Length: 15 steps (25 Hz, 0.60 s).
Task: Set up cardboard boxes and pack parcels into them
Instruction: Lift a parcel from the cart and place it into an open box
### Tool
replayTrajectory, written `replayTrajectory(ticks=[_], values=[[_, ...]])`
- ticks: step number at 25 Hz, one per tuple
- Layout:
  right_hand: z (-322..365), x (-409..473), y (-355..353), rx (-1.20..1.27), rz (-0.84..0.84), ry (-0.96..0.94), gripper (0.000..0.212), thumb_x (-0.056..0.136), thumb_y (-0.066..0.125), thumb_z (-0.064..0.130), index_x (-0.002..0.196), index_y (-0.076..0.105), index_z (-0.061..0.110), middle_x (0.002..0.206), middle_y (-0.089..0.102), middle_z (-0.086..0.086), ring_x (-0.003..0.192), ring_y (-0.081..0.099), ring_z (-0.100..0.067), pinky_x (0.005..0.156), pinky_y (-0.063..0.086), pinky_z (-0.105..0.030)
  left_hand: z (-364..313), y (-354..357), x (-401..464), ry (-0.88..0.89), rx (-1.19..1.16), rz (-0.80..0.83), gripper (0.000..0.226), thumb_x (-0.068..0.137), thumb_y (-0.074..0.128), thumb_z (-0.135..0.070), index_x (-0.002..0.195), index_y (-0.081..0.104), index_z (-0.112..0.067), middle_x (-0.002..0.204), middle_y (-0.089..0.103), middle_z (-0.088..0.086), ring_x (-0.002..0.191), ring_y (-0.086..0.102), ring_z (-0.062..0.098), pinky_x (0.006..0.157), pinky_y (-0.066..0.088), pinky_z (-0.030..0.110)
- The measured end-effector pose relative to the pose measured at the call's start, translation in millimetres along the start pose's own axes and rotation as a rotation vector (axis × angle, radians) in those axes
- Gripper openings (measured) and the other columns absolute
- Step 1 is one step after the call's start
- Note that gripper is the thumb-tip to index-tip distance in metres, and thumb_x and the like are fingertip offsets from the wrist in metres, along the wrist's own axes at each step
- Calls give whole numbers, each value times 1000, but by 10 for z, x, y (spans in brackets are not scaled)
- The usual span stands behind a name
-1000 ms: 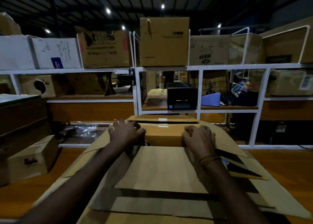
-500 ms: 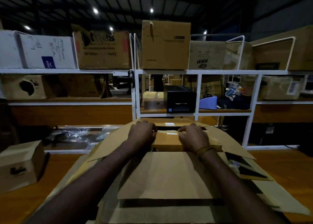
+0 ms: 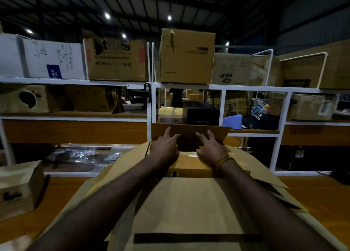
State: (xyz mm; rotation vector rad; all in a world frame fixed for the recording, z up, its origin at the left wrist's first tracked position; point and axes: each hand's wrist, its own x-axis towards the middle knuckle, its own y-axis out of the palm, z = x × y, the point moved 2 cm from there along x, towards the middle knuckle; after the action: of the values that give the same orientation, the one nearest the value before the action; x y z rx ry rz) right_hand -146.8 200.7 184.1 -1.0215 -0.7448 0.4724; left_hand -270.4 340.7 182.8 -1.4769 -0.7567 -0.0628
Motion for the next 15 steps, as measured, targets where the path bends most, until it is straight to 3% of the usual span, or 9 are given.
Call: replayTrajectory(ticks=[5, 10, 15], values=[[-24, 303, 40, -13, 80, -1, 81, 94, 62, 27, 156, 13, 40, 164, -18, -4, 142, 34, -30, 109, 40, -43, 70, 100, 288, -36, -24, 105, 71, 93, 64, -31, 154, 26, -34, 166, 3, 8, 131, 47, 30, 100, 50, 44], [-111, 579, 99, -47, 133, 30, 79, 92, 64, 24, 155, 18, 39, 165, -12, -4, 146, 26, -33, 114, 33, -46, 74, 164, 546, -65, 39, 257, 78, 92, 65, -28, 156, 20, -35, 166, 5, 9, 135, 41, 38, 104, 46, 52], [-175, 705, 216, -115, 206, 55, 80, 88, 65, 31, 154, 20, 38, 165, 11, -3, 143, 30, -32, 112, 35, -48, 122, 216, 608, -40, 140, 283, 65, 90, 67, -29, 148, 37, -29, 144, 42, 10, 125, 44, 35, 97, 48, 49]])
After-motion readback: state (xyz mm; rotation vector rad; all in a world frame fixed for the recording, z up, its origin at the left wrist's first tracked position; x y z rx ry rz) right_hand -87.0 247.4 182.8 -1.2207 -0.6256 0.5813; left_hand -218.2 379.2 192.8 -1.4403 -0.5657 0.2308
